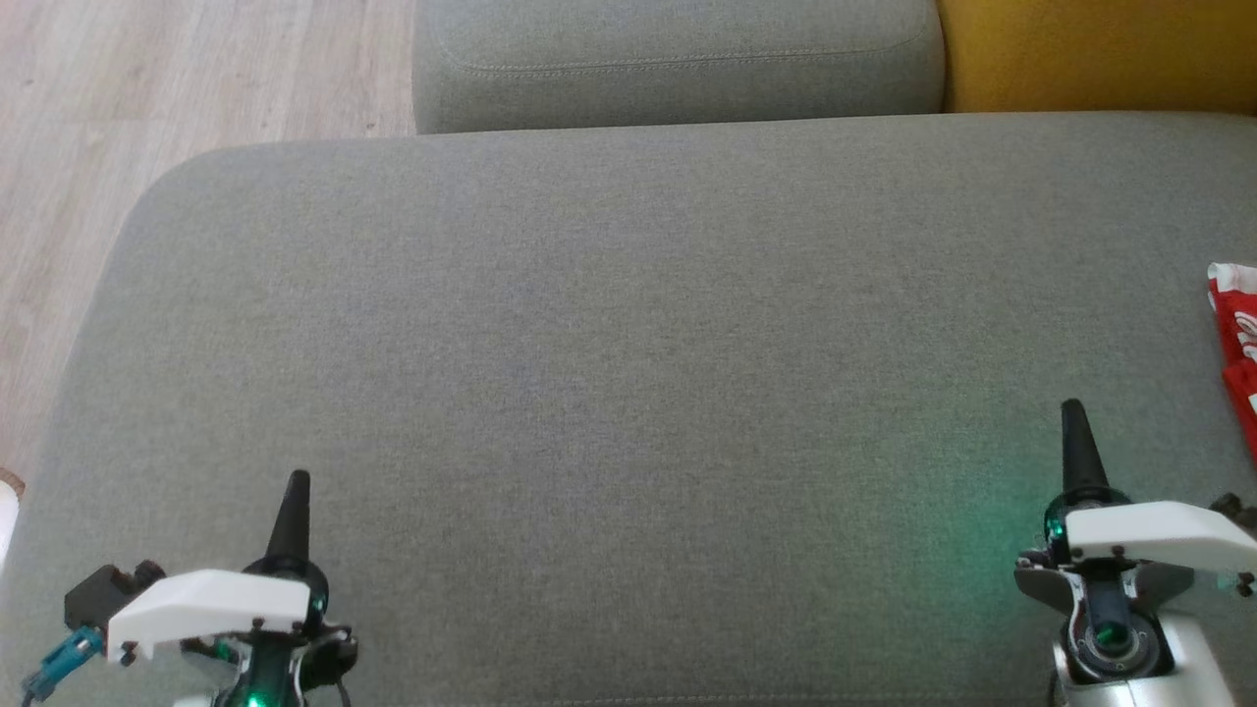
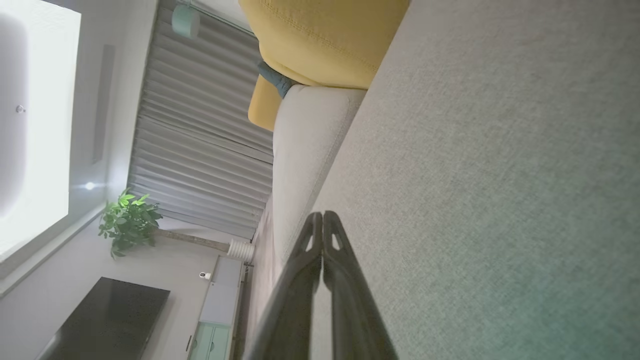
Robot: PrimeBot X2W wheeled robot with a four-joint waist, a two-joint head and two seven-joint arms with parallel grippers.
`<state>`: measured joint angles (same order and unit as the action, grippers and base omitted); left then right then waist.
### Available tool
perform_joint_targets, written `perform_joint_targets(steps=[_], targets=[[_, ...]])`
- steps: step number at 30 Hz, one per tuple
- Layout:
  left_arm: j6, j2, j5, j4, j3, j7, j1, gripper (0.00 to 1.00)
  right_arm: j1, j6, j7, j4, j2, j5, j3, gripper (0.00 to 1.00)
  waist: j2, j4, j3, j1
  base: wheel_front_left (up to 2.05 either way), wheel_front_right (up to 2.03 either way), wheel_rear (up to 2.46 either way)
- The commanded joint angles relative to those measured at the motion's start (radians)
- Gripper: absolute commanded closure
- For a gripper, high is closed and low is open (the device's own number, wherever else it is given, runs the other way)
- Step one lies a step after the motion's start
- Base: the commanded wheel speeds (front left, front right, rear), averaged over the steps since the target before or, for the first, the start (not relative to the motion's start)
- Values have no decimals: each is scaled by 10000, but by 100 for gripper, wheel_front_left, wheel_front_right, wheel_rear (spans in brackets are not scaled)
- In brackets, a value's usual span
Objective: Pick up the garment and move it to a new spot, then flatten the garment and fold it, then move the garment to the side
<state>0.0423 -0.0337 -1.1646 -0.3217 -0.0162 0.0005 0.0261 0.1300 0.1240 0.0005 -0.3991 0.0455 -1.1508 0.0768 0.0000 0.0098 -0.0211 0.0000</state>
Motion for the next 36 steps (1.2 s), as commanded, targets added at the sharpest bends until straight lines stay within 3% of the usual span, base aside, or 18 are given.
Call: perform_joint_targets(steps=[1, 36], targets=[[105, -130, -305, 408, -326, 92, 574, 100, 223, 49, 89, 478, 43, -331, -87, 100, 0, -3, 7, 0, 0, 0, 0], [862, -165, -4326, 751, -957, 1098, 813, 100, -208, 67, 1099, 1514, 47, -4459, 358, 100, 0, -95, 176, 0, 0, 0, 0]])
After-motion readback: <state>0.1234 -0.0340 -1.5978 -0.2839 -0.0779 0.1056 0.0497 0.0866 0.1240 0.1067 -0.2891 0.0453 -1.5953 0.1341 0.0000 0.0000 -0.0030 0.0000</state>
